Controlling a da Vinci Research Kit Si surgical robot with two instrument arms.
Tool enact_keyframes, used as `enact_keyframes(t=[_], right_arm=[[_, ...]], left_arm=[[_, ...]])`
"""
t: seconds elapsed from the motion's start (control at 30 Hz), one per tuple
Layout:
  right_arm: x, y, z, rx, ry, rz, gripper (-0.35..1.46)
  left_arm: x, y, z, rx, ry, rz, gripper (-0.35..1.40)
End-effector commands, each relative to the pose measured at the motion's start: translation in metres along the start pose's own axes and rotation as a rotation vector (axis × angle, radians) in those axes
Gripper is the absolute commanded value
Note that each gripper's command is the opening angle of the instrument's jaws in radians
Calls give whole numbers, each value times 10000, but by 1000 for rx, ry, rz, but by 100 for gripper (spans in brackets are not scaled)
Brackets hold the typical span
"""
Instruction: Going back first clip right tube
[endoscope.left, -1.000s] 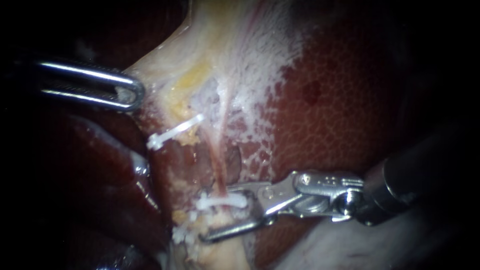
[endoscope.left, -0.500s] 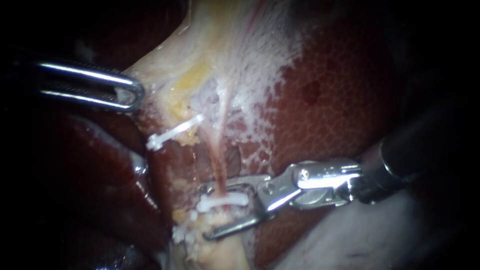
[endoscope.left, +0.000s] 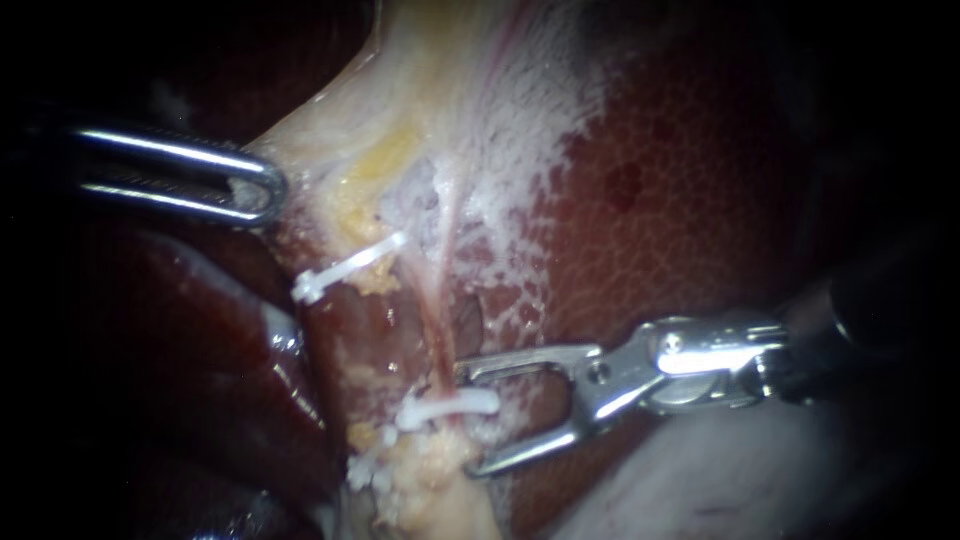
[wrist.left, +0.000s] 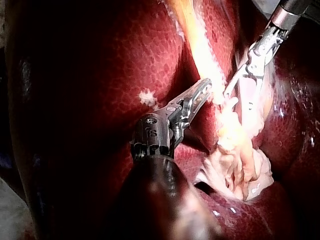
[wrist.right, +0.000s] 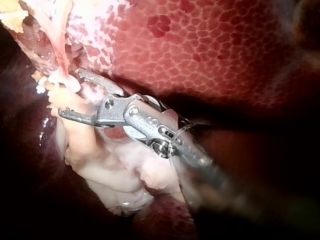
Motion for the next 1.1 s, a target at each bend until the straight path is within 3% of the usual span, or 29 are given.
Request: enact_keyframes(t=[0.03, 0.47, 1.1], right_arm=[[2, 0, -5, -6, 2, 3, 60], [34, 7, -59, -95, 16, 8, 60], [41, 6, -79, -124, 16, -9, 60]], left_arm=[[0, 1, 0, 2, 0, 1, -35], [4, 4, 3, 0, -1, 3, -35], [14, 11, 14, -8, -4, 9, -35]])
